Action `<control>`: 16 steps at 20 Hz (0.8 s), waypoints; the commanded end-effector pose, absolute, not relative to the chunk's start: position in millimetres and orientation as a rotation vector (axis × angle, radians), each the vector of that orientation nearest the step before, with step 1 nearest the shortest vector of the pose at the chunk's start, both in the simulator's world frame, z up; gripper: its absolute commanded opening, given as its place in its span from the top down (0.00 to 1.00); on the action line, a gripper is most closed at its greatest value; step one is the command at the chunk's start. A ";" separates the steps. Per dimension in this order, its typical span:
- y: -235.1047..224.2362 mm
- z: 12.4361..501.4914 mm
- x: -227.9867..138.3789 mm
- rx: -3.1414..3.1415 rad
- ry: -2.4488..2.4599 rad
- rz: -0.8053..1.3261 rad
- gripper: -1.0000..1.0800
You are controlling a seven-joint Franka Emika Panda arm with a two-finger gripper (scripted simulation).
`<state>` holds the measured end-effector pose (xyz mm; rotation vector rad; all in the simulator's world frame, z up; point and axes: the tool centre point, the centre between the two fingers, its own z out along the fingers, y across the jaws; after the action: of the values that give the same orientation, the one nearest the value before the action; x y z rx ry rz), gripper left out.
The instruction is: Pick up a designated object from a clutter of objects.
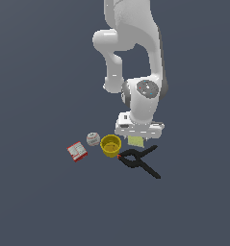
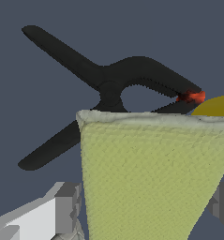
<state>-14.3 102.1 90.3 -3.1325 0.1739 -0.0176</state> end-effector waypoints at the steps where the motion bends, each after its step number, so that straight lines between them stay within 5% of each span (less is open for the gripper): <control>1: 92.4 110.7 -13.3 -3.132 0.175 -0.019 1.00; 16: 19.2 263.4 -7.6 -3.131 0.177 -0.009 1.00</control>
<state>-8.0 26.7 247.2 -3.1313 0.1775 -0.0092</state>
